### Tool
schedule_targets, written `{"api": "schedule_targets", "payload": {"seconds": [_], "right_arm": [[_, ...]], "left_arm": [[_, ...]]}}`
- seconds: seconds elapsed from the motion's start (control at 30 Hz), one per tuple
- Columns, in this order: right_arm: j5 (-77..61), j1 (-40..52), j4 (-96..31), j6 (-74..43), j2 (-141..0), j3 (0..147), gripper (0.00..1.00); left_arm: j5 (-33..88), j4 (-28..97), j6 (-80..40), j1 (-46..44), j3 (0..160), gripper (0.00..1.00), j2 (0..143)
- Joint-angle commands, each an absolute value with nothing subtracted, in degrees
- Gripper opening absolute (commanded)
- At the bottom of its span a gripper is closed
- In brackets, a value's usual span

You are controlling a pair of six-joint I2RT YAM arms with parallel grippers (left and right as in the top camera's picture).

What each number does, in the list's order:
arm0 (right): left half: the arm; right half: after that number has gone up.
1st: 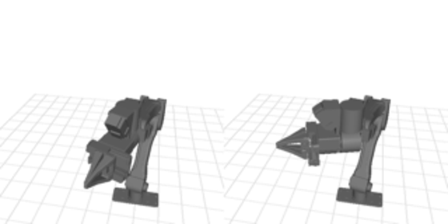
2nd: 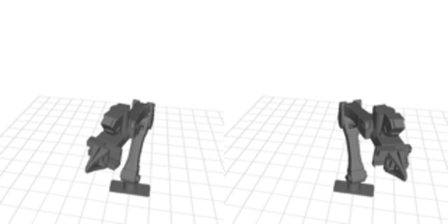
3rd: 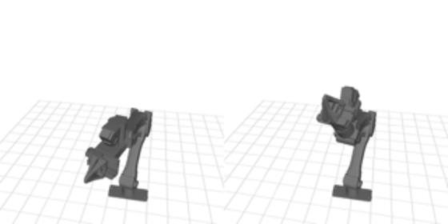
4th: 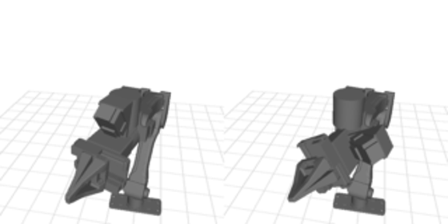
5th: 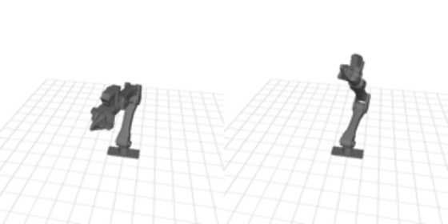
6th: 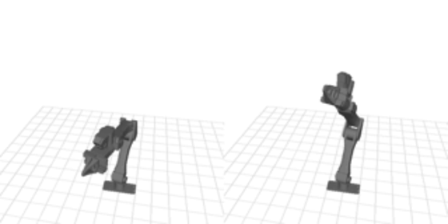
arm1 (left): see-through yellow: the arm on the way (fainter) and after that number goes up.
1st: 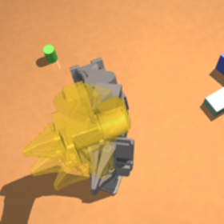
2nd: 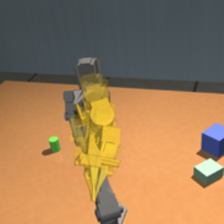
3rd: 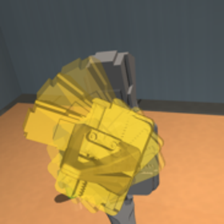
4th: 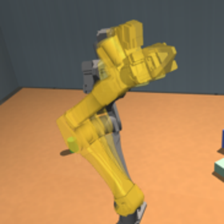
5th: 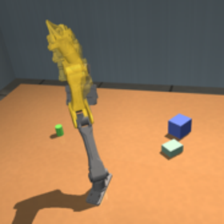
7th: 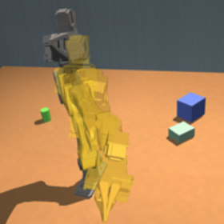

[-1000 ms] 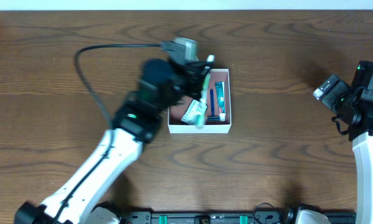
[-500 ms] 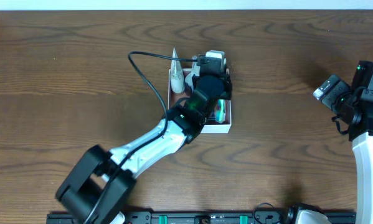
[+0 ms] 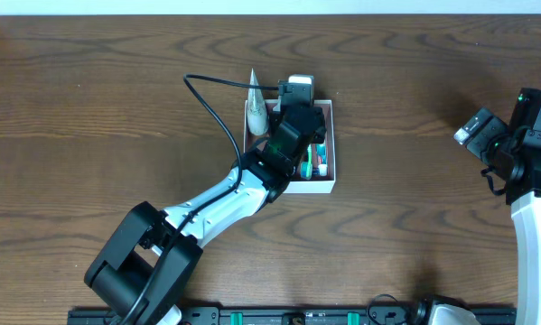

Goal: Pack container

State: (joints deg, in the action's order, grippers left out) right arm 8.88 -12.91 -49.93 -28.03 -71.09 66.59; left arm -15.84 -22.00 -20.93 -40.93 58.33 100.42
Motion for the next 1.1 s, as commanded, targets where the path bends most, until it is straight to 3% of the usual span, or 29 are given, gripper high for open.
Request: {"api": "schedule_targets", "payload": {"seconds": [0.0,0.23,0.43,0.67,1.07], "right_arm": [[9.6,-13.3,-50.0,-28.2,-70.8,67.1,0.99],[9.6,-13.3,-50.0,-28.3,-70.8,67.1,0.99],[9.6,-13.3,-50.0,-28.2,-70.8,67.1,0.99],[9.6,-13.3,-50.0,-28.3,-70.8,67.1,0.99],[9.6,-13.3,-50.0,-28.2,-70.8,67.1,0.99]], "left_arm": [[-15.0,-20.8,-20.4,-40.8,59.1,0.06,100.1],[-13.7,-21.1,-19.5,-40.8,59.1,0.06,100.1],[-0.6,-20.2,-2.6,-40.8,59.1,0.06,100.1],[-0.6,-12.7,10.2,-40.8,59.1,0.06,100.1],[-0.6,-10.3,30.9,-40.8,59.1,0.06,100.1]]}}
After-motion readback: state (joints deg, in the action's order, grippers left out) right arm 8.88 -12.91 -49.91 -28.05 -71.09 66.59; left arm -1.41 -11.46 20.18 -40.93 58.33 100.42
